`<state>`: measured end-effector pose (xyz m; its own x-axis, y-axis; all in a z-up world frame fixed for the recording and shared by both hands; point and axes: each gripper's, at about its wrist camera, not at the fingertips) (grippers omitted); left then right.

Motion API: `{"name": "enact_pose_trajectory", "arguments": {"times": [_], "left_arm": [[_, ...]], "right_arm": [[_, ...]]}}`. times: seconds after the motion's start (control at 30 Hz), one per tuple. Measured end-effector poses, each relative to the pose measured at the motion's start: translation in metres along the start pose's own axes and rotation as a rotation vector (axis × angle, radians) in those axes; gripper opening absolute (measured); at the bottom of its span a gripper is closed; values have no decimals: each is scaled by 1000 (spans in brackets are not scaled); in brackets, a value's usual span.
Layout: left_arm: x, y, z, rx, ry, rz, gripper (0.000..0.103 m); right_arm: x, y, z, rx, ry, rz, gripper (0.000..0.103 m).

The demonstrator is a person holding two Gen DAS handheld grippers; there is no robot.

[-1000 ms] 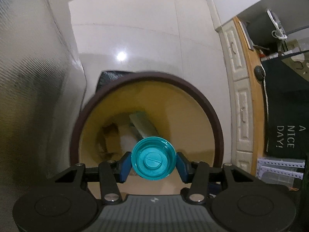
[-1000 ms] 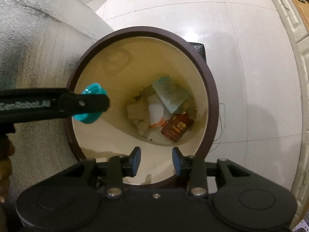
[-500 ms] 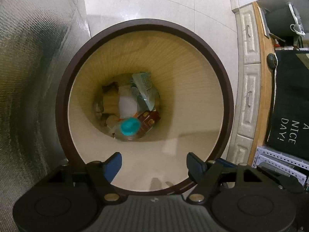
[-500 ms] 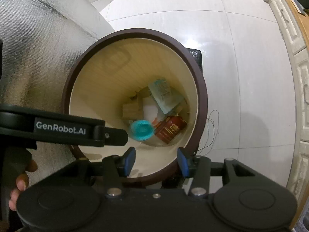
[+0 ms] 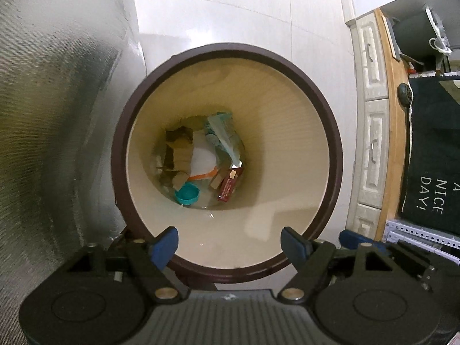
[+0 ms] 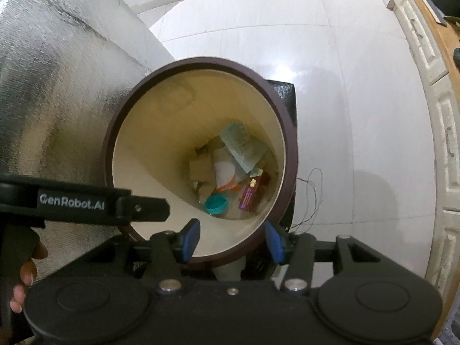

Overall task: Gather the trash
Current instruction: 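Raise both tools from the bin and move back toward the table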

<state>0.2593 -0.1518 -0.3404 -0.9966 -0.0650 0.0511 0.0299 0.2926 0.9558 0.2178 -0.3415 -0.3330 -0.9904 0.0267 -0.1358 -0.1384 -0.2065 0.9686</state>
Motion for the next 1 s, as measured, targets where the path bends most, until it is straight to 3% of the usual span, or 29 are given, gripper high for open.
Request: {"name": "enact_pose_trajectory", "arguments": {"times": [0.57, 0.83, 1.0], "left_arm": [[17, 63, 2, -63, -50, -128, 83], [32, 91, 0, -100, -108, -184, 93], [40, 109, -3, -104, -126, -225, 101]], "right_arm": [[-1, 56, -1, 21, 4, -87, 62], [1, 82, 0, 56, 0, -125, 81], [4, 100, 3, 77, 10, -152, 87]]}}
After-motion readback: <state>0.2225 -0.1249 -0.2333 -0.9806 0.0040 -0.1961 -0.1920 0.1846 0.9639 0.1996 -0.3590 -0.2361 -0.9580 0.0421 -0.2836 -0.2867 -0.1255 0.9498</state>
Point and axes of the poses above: each gripper's, at about its wrist camera, not at the fingertips, and y roughly against the way its jaws point, z to its left, x to its underside, and after that the axes turned 4 degrees about -z, right-handed
